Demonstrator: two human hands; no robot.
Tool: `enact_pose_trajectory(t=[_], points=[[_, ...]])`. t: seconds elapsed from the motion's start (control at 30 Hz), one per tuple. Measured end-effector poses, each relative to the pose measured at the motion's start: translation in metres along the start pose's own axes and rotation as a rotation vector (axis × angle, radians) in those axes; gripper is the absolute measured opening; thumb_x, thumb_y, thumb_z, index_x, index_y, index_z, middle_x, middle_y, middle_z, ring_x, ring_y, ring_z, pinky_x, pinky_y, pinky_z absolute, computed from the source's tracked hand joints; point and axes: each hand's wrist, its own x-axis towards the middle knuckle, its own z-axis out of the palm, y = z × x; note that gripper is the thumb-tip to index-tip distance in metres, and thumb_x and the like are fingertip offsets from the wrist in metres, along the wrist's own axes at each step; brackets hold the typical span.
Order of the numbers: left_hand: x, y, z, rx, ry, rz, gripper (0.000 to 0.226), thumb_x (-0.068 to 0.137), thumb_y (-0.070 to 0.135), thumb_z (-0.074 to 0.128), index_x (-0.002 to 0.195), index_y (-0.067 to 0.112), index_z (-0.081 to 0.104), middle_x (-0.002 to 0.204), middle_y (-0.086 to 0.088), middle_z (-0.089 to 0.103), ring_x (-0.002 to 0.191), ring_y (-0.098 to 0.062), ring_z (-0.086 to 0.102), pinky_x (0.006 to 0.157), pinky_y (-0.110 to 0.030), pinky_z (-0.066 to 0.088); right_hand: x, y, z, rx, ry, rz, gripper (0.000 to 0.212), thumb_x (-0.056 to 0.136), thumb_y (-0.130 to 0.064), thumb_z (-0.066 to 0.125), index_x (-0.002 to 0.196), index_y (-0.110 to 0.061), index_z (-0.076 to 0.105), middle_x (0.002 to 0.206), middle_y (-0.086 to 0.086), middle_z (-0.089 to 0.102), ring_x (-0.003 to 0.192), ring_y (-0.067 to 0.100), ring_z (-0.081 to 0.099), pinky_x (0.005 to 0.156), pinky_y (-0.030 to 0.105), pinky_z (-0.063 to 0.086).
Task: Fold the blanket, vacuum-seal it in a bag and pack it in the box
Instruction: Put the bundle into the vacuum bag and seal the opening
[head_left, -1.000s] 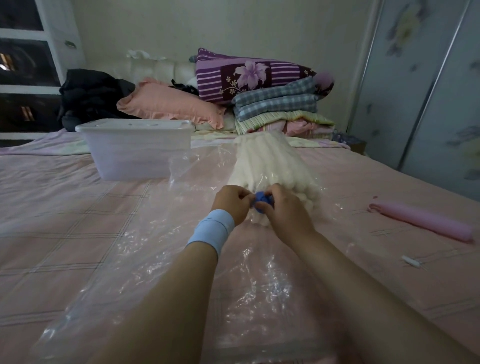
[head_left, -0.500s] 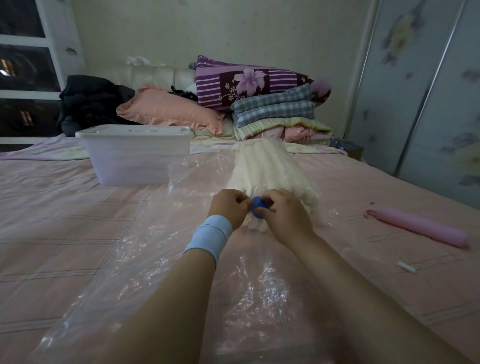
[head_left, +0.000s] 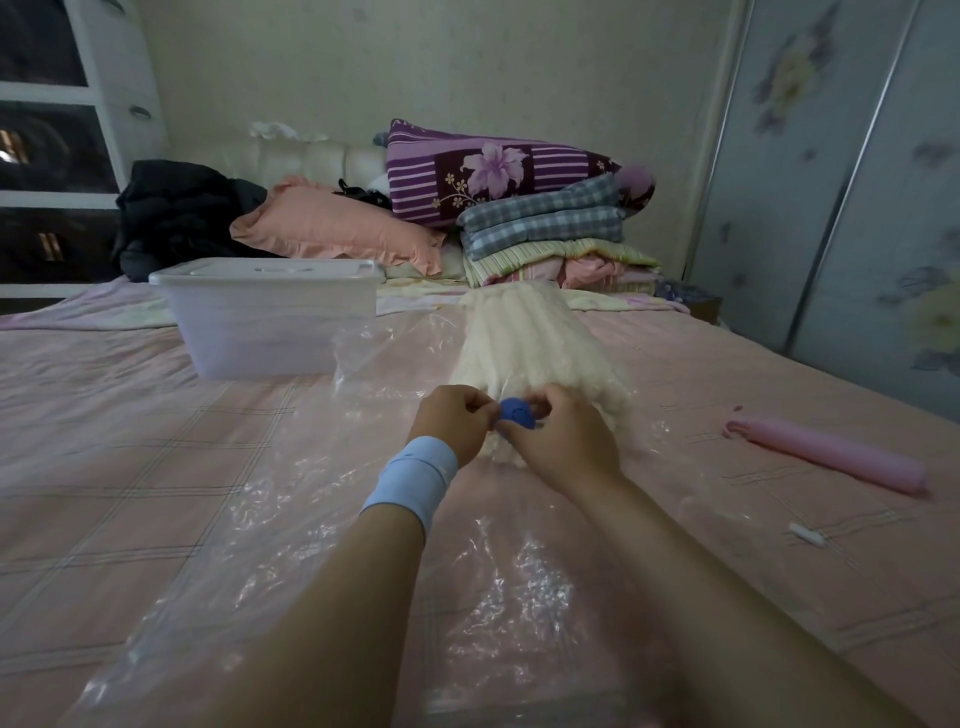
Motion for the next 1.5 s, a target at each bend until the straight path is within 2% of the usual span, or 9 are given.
enact_pose_trajectory(t=[0.2,0.37,0.53,0.7,0.9,1.03,1.2,1.33,1.5], points=[[0.000,-0.002,0.001,0.015,-0.007,0.001,0.016,0.087,0.021,0.061,0.079,0.019,0.074,0.080,-0.001,0.071,0.077,-0.021,0.067,0.075,-0.034,0.057,0.002,0.006,0.000,0.056,-0.098,-0.138,0.039,0.082,-0.010,0.067,0.116,-0.028,0.069,0.112,-0.008,0.057,0.099,0.016,0.062,0.082,0.034,0.053],[0.002,-0.003,0.002,0.003,-0.013,-0.003,0.015,0.087,0.022,0.062,0.077,0.023,0.073,0.081,0.002,0.071,0.076,-0.018,0.066,0.076,-0.033,0.057,0.002,0.004,0.002,-0.097,-0.028,-0.010,0.043,0.082,-0.053,0.074,0.113,-0.025,0.065,0.107,-0.011,0.062,0.092,0.010,0.061,0.076,0.033,0.052],[0.002,-0.004,0.002,0.006,-0.015,0.000,0.016,0.088,0.021,0.061,0.078,0.021,0.073,0.081,0.000,0.072,0.077,-0.020,0.067,0.076,-0.034,0.057,0.003,0.006,0.001,0.029,-0.122,-0.172,0.040,0.084,-0.008,0.066,0.119,-0.028,0.067,0.115,-0.006,0.056,0.095,0.015,0.060,0.081,0.036,0.053],[0.003,-0.004,0.003,0.020,-0.013,0.000,0.015,0.090,0.022,0.061,0.081,0.021,0.074,0.082,0.002,0.071,0.077,-0.016,0.065,0.072,-0.028,0.053,-0.001,0.002,0.003,-0.062,-0.029,-0.010,0.045,0.085,-0.054,0.070,0.117,-0.023,0.062,0.110,-0.008,0.058,0.091,0.011,0.058,0.073,0.031,0.048],[0.003,-0.005,0.003,0.031,-0.013,0.000,0.016,0.088,0.020,0.060,0.080,0.022,0.073,0.080,0.002,0.071,0.076,-0.018,0.066,0.071,-0.030,0.054,0.000,0.005,0.002,0.068,-0.109,-0.172,0.036,0.085,-0.015,0.069,0.120,-0.025,0.064,0.116,-0.006,0.055,0.098,0.015,0.059,0.084,0.034,0.053],[0.002,-0.005,0.003,0.037,-0.017,-0.001,0.016,0.089,0.021,0.060,0.080,0.022,0.073,0.081,0.002,0.071,0.076,-0.017,0.066,0.069,-0.028,0.053,0.000,0.004,0.005,0.004,-0.048,-0.091,0.039,0.085,-0.037,0.074,0.119,-0.021,0.063,0.115,-0.006,0.056,0.098,0.014,0.059,0.084,0.035,0.052],[0.004,-0.007,0.003,0.036,-0.022,-0.011,0.015,0.089,0.023,0.060,0.078,0.023,0.071,0.081,0.001,0.071,0.075,-0.019,0.065,0.072,-0.032,0.055,0.005,0.011,0.004,0.066,-0.069,-0.267,0.033,0.090,-0.005,0.064,0.120,-0.017,0.067,0.114,-0.004,0.053,0.101,0.014,0.056,0.088,0.027,0.050],[0.001,-0.003,0.005,0.267,0.036,0.075,0.013,0.092,0.029,0.057,0.100,0.022,0.064,0.106,-0.001,0.065,0.093,-0.021,0.057,0.083,-0.034,0.049,0.006,0.014,-0.003,-0.110,0.159,-0.344,0.026,0.093,-0.026,0.067,0.117,-0.016,0.068,0.110,-0.001,0.055,0.099,0.018,0.054,0.086,0.032,0.045],[-0.011,-0.024,0.020,0.439,-0.151,0.230,0.097,0.076,0.066,0.063,0.151,0.038,0.008,0.159,0.012,0.006,0.146,-0.022,0.011,0.112,-0.053,0.030,-0.002,0.046,0.001,-0.267,0.009,-0.207,0.025,0.096,-0.042,0.058,0.120,-0.034,0.058,0.158,0.004,0.026,0.151,0.028,0.013,0.118,0.061,0.013]])
